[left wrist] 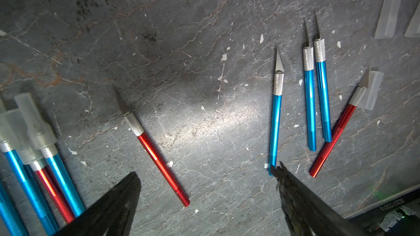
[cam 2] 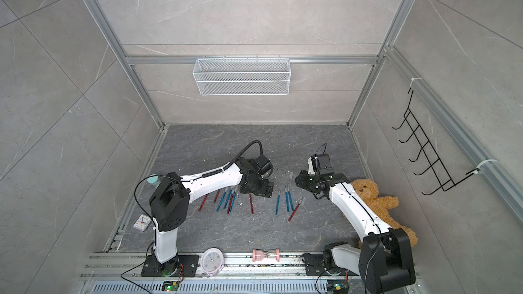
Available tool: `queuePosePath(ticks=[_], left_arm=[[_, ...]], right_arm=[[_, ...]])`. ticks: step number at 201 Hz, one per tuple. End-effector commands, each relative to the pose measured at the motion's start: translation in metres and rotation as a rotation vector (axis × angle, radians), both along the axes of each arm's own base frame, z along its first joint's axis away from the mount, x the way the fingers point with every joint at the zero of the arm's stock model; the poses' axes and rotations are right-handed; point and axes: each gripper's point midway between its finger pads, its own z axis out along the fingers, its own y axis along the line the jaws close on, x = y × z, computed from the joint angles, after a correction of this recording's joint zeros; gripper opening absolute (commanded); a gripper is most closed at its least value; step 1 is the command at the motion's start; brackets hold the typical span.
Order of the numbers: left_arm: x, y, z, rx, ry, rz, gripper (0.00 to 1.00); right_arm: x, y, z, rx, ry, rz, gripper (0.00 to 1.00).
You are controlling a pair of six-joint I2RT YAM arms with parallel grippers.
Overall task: Remove protective caps from carving knives
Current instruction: Place the carving knife at the center of the board, then pick up the carving knife from the center of the board.
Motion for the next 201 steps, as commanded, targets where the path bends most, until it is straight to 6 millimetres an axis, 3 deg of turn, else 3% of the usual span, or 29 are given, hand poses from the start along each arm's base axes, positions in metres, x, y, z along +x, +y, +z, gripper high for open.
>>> queuePosePath(ticks=[1,65,116,136,178,201], left_arm=[[0.002,0.006,0.022,0.003,-0.036,0.016,0.97],[0.0,0.043,0.024,0.082,-0.056,0.077,0.99],[-0.003,0.084,0.021,0.125,-0.05,0.143,0.97],[-0.004,0.098,0.016,0.136,-0.039,0.163,0.92],[-0.004,0.119,0.003,0.166,-0.018,0.191,0.66],[-0.001,0.122,-0.004,0.167,-0.006,0.192,0.53]], right_arm=[[-0.001,0.002,0.006,0.01,-0.028,0.023,0.41],[-0.004,0.005,0.019,0.024,-0.053,0.049,0.49],[-0.004,0.015,0.024,0.039,-0.049,0.079,0.66],[-0.003,0.021,0.026,0.036,-0.054,0.095,0.84],[0.001,0.033,0.024,0.035,-0.056,0.118,0.86],[0.003,0.034,0.023,0.04,-0.055,0.116,0.86]])
